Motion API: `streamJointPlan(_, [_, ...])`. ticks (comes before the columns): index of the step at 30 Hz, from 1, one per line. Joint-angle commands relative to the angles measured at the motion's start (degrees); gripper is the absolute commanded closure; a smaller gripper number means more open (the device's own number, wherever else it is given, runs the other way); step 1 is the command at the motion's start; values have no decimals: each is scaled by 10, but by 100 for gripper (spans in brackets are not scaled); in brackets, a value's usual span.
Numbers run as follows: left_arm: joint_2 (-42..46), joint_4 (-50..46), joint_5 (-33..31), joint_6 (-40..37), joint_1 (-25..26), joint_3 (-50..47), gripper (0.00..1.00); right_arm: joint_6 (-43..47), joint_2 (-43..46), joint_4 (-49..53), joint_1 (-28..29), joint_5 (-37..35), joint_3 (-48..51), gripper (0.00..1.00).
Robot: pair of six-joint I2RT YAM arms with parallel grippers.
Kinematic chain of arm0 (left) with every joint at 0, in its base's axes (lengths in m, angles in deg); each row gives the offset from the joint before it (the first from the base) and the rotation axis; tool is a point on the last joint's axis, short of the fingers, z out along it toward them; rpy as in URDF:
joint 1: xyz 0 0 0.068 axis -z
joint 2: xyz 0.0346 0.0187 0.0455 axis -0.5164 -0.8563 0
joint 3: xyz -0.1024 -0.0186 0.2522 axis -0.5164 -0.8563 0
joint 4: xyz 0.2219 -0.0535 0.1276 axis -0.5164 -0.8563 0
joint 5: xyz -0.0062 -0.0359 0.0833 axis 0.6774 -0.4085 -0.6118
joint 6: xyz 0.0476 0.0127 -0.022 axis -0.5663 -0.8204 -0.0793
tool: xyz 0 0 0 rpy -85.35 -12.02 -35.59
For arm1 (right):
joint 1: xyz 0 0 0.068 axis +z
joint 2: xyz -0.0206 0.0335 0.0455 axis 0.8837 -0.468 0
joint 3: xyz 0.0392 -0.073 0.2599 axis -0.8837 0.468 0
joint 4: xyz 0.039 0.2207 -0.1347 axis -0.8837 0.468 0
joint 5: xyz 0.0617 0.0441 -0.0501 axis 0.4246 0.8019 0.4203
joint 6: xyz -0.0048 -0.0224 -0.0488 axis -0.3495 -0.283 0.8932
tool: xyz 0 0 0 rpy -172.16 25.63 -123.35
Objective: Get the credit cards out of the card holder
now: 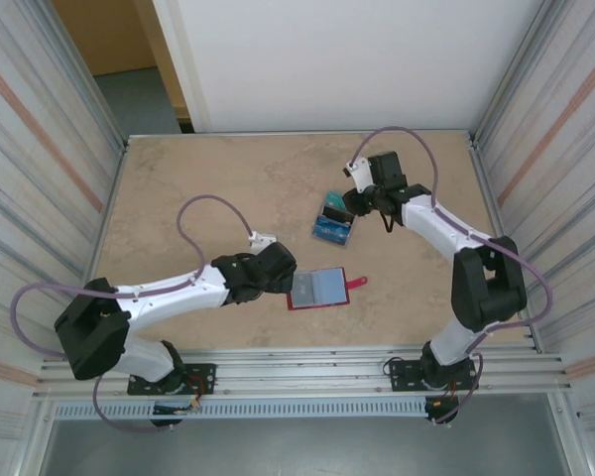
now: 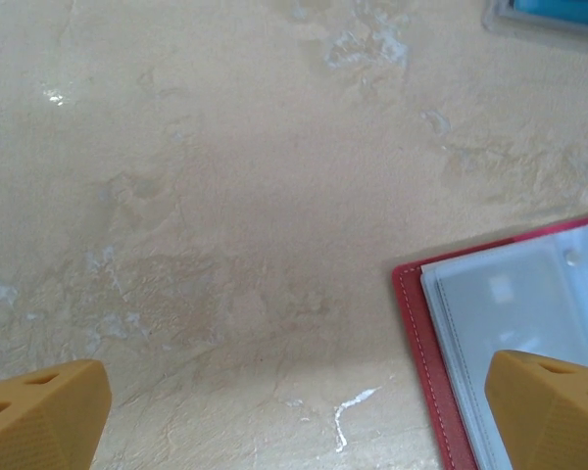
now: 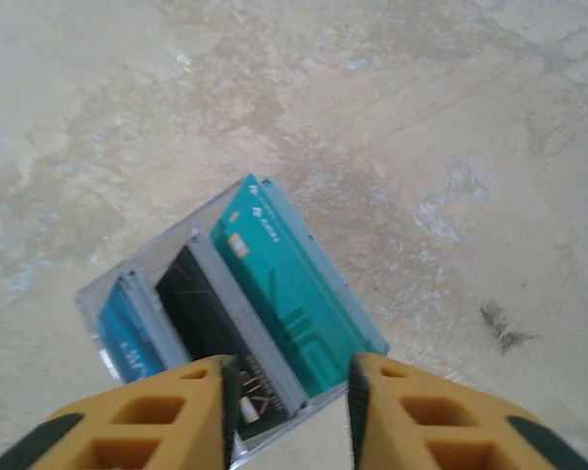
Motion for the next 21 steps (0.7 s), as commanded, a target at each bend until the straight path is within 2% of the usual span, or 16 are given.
streamJointPlan(1, [27,19,-13,29,-15,-22,1,-77,46,-14,21,-10,33,58])
streamJointPlan(4, [48,32,-9,44,-27,-40,1,-111,79,-16,47,-21,69,53])
streamJointPlan(10, [103,62,-11,69,-43,-90,1,-176,126,7,107,-41,121,51])
streamJointPlan(13, [126,83,3,74,-58,-114,1,-207,148,6,141,-54,153,46])
streamJointPlan(14, [132,89,7,76,-62,-121,1,-214,152,7,154,-62,161,42])
streamJointPlan(15, [140,96,12,78,-68,-129,1,-222,157,9,166,-70,169,6])
streamJointPlan(16, [146,104,16,82,-72,-138,1,-231,161,12,178,-77,174,1])
streamJointPlan(21, [183,129,15,93,-81,-173,1,-268,172,29,232,-122,186,1])
